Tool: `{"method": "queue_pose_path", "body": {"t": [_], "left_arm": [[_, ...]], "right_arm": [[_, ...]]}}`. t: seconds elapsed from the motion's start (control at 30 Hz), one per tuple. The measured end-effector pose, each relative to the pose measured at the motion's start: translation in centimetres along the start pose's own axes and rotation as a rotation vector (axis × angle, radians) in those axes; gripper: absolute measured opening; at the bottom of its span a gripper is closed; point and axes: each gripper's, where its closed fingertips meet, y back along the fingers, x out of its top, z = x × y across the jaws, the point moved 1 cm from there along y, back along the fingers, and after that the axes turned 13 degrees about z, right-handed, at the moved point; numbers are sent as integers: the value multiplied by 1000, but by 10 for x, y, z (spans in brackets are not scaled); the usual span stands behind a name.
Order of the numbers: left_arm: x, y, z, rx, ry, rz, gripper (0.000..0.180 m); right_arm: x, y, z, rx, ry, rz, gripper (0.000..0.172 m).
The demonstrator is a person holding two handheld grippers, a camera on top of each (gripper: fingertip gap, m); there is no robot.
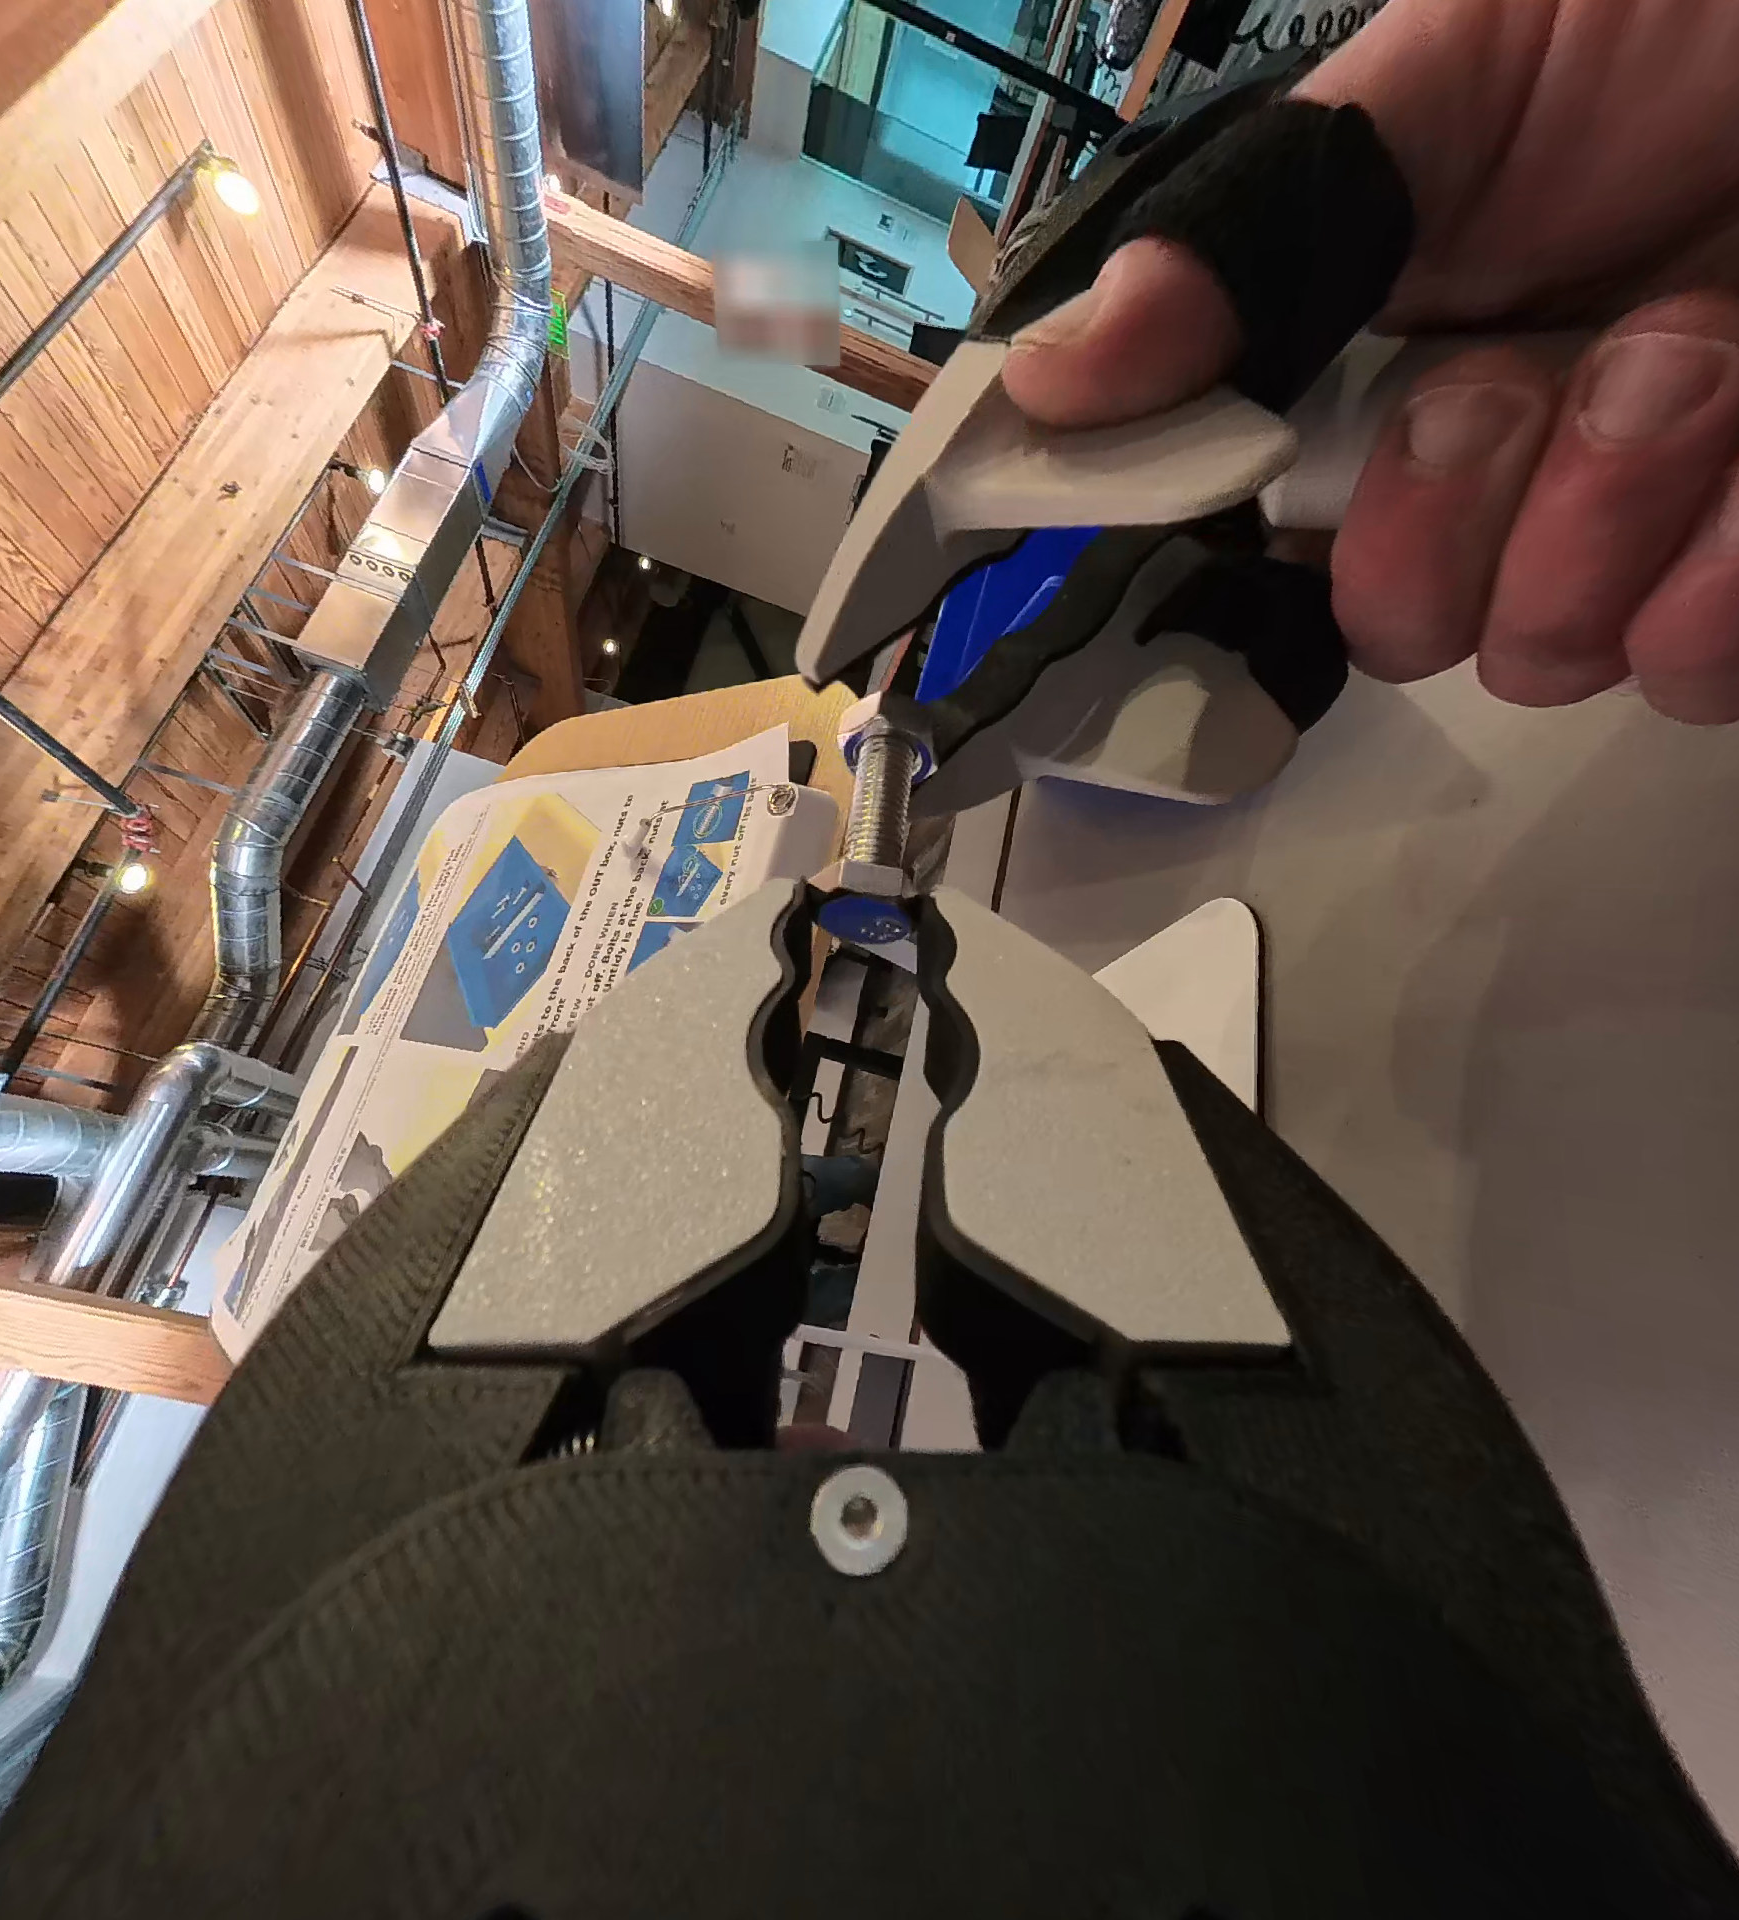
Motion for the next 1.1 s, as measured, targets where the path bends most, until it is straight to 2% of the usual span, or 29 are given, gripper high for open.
{"method": "queue_pose_path", "body": {"t": [0.13,0.27,0.33,0.47,0.6,0.9,1.0,1.03,1.1], "left_arm": [[1,0,0,-1,15,6,18],[2,1,-2,-16,113,34,18],[4,2,-3,-32,232,69,19],[7,4,-6,-72,439,148,19],[7,4,-9,-95,588,196,18],[5,5,-12,-94,645,204,18],[2,6,-13,-91,661,204,18],[2,5,-12,-94,659,203,18],[3,5,-12,-99,672,208,18]], "right_arm": [[0,0,0,3,14,-10,27],[9,5,1,-8,106,-41,33],[10,6,0,5,213,-111,40],[7,4,-15,86,482,-298,40],[-5,-3,-24,134,639,-442,46],[-12,-3,-23,143,642,-508,44],[-29,9,-28,203,575,-618,19],[-29,9,-26,184,592,-620,19],[-17,3,-23,138,650,-548,33]]}}
